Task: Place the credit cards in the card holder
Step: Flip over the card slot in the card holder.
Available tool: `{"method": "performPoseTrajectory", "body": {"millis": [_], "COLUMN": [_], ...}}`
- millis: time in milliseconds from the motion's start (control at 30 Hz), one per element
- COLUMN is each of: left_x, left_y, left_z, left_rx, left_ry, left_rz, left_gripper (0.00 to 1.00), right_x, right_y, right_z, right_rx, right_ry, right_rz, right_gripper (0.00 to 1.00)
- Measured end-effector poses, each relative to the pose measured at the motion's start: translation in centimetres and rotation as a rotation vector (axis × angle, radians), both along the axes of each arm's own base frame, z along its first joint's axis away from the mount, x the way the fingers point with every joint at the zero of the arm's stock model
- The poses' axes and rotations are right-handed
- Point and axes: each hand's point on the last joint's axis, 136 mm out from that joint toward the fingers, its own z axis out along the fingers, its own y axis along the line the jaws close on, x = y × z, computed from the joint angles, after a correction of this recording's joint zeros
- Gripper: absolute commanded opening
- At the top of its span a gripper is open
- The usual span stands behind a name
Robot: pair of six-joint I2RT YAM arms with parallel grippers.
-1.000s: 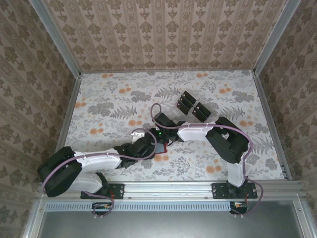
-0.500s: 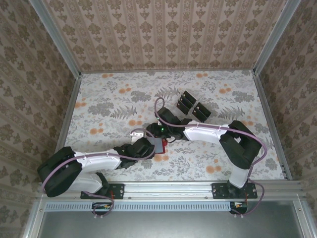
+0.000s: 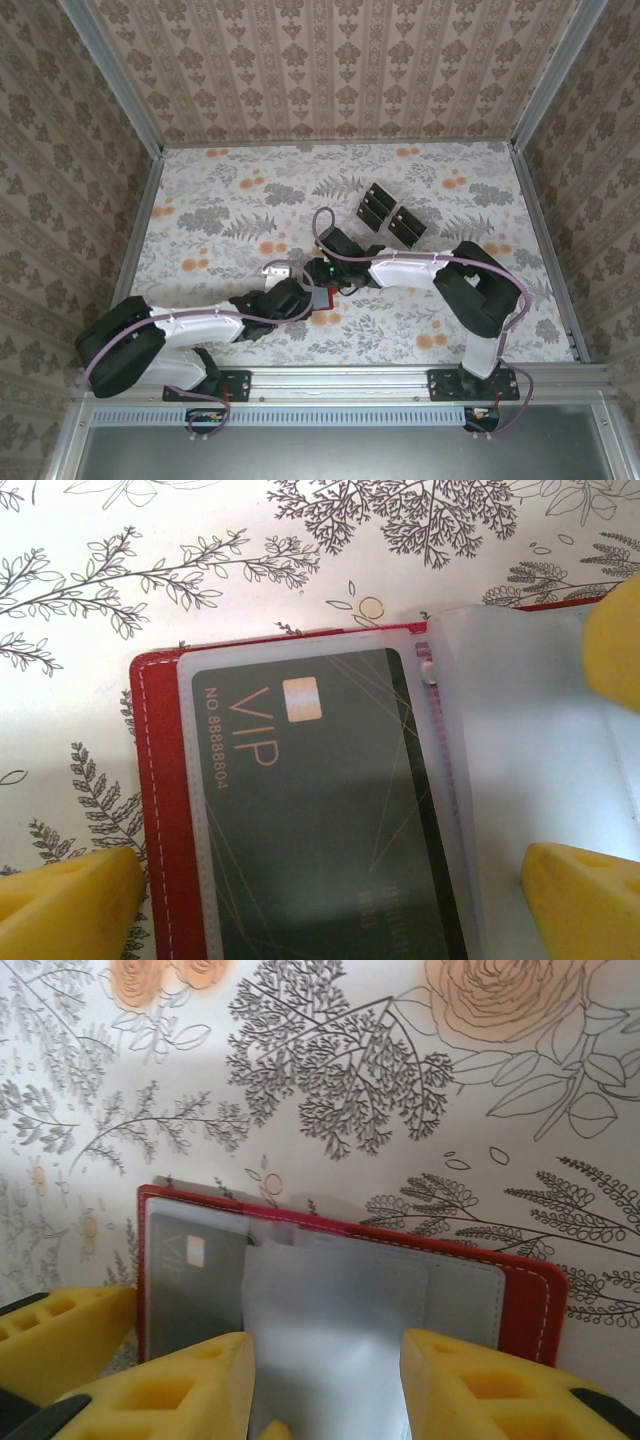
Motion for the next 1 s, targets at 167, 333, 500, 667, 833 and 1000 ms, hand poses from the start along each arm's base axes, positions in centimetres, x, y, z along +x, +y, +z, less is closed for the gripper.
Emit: {"method": "performPoseTrajectory", "body": {"millis": [167, 333, 500, 667, 833, 1000], "left_x": [0.0, 0.0, 0.0, 0.0, 0.0, -0.1], "left_y": [0.0, 0.1, 0.1, 0.1, 0.1, 0.3], "left_z": [0.0, 0.0, 0.0, 0.0, 0.0, 0.0], "left_rx": [-0.001, -0.002, -0.003, -0.004, -0.006, -0.009], "left_ry": [0.000, -0.003, -0.004, -0.004, -0.005, -0.007], "left_rz": [0.001, 0.004, 0.005, 0.005, 0.005, 0.006], "left_gripper": [1.00, 1.00, 1.00, 1.00, 1.00, 1.00], "right_x": [-0.1, -0.1, -0.1, 0.2, -0.1, -0.2], "right_y": [-0.1, -0.1, 0.2, 1.2, 1.9, 2.1], "right_z": [-1.1, -1.1, -1.1, -0.9, -0.7, -0.6], "right_rx": [-0.019, -0.018, -0.004, 0.054, 0.108, 0.135], "right_ry": [0.018, 0.017, 0.017, 0.021, 0.038, 0.052], "right_rz": [0.000, 0.000, 0.006, 0.022, 0.032, 0.033], "right_gripper": [0.43, 0.44, 0.44, 0.43, 0.43, 0.43]}}
